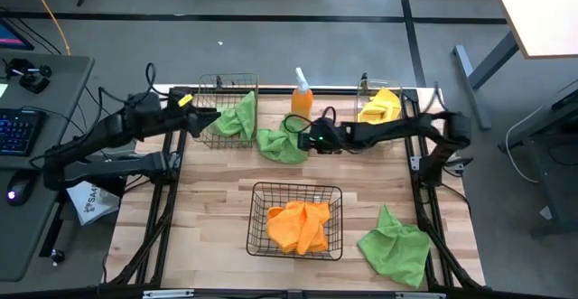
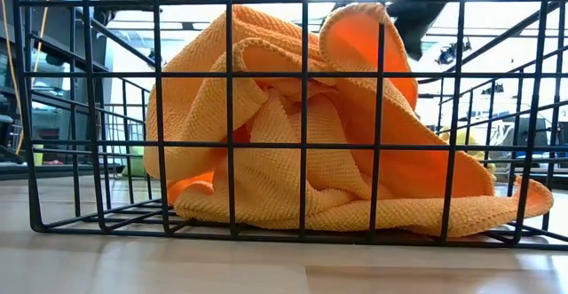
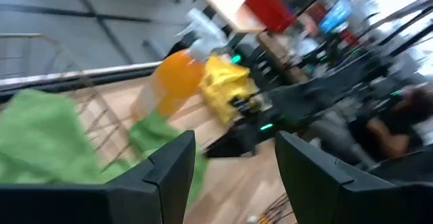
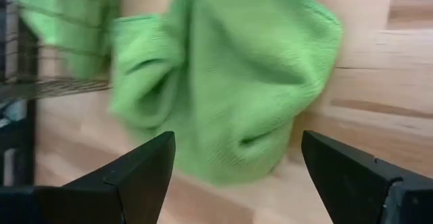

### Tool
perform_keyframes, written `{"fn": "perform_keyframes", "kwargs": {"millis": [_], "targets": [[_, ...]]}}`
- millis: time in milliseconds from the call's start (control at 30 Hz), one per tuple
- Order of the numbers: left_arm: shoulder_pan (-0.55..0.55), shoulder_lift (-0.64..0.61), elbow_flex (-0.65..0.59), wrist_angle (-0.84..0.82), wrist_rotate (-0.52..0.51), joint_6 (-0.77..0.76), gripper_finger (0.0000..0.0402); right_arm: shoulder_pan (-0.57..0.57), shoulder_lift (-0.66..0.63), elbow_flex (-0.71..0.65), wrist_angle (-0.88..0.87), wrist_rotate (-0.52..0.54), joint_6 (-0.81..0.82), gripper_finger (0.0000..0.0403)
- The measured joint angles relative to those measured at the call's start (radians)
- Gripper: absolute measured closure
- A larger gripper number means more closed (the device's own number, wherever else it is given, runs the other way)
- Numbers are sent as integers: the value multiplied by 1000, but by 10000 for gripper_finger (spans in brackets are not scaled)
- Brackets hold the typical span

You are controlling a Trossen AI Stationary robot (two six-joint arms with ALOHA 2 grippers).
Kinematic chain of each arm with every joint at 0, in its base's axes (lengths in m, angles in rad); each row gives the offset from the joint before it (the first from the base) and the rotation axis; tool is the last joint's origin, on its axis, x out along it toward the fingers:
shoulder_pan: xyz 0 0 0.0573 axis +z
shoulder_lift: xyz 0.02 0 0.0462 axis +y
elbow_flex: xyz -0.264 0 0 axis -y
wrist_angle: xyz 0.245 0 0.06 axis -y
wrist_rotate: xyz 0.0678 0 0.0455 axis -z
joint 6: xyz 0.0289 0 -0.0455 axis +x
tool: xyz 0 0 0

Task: Sort microfiber towel by color & place in baskets
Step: Put the top green microfiber towel into the gold wire basket

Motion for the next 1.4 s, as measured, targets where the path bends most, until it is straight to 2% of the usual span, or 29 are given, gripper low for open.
{"fn": "perform_keyframes", "kwargs": {"millis": [167, 267, 367, 467, 500, 533, 633, 767, 1000, 1100, 1233, 1300, 1400], "targets": [[-31, -18, -31, 149, -6, -21, 209, -22, 85, 30, 8, -16, 14, 86], [-42, -5, -37, 226, -18, -20, 209, -31, 123, 38, 25, -16, 10, 114], [-49, 18, -37, 283, -19, -16, 209, -24, 131, 50, 23, -5, -42, 200], [-53, 42, -37, 354, 5, 29, 209, 8, 108, 56, 17, 44, -89, 343], [-53, 49, -38, 386, 19, 41, 209, 18, 90, 61, 15, 61, -119, 372], [-53, 57, -38, 423, 38, 50, 209, 28, 67, 73, 15, 68, -148, 381], [-57, 93, -38, 533, 96, 87, 209, 65, -27, 112, -8, 80, -231, 386], [-107, 170, -36, 637, 153, 247, 209, 143, -165, 176, -21, 165, -404, 395], [-236, 363, 20, 646, 152, 554, 209, 249, -308, 336, -124, 275, -596, 400], [-291, 463, 95, 623, 152, 686, 207, 285, -310, 412, -189, 281, -648, 400], [-329, 558, 243, 472, 95, 842, 196, 319, -310, 466, -237, 289, -669, 401], [-332, 598, 314, 382, 81, 884, 186, 338, -309, 479, -241, 295, -690, 402], [-334, 656, 383, 331, 80, 913, 169, 354, -306, 492, -232, 298, -719, 402]]}}
